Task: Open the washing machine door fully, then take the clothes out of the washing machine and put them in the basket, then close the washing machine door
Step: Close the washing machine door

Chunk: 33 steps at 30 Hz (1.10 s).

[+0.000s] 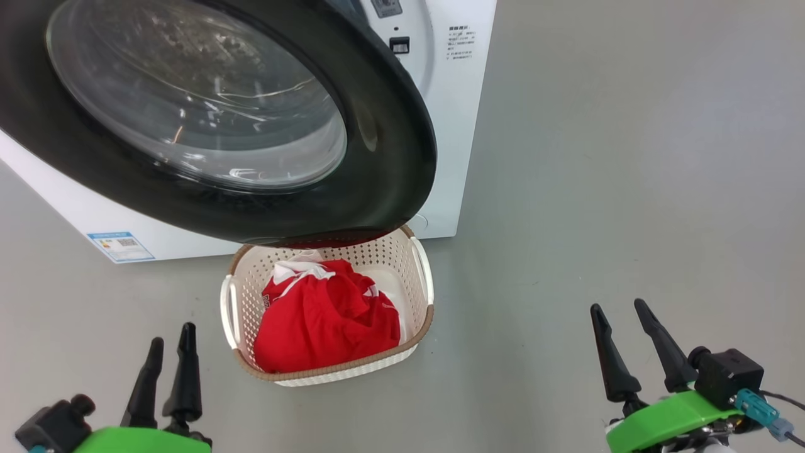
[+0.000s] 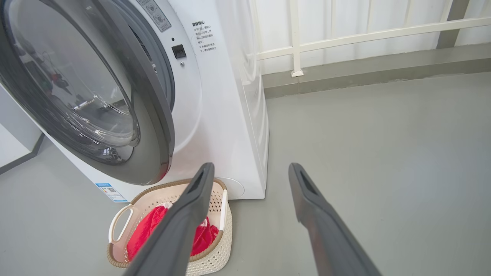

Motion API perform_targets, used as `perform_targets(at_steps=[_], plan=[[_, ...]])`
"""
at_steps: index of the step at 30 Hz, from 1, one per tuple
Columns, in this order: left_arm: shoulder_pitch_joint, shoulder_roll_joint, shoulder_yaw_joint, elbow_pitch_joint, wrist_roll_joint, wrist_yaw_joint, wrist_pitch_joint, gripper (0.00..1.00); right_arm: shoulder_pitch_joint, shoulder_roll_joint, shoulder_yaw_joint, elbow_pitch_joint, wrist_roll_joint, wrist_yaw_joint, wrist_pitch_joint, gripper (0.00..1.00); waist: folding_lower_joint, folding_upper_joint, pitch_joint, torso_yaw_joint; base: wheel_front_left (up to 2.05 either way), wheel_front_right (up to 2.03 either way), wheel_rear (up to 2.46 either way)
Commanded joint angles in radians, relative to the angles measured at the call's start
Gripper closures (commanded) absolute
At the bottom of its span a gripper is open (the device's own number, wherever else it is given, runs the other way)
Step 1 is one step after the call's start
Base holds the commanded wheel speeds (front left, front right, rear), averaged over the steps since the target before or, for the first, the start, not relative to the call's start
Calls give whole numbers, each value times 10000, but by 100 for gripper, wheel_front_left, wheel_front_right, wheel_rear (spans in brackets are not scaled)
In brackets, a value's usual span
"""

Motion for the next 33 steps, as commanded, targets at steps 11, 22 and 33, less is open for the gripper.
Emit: perform_targets(at_steps=[11, 22, 33], plan=[[480, -273, 807, -803, 3684, -65, -78, 0, 247, -41, -46, -204, -132, 73, -65, 0, 0, 0, -71, 73, 0, 0, 0], [745, -906, 1856, -1738, 6454, -65, -78, 0, 229, -41, -111, -232, -165, 73, -65, 0, 0, 0, -48, 70, 0, 0, 0], [832, -1097, 1997, -1859, 6791, -65, -78, 0, 230, -41, -137, -264, -186, 73, -65, 0, 0, 0, -23, 102, 0, 0, 0]])
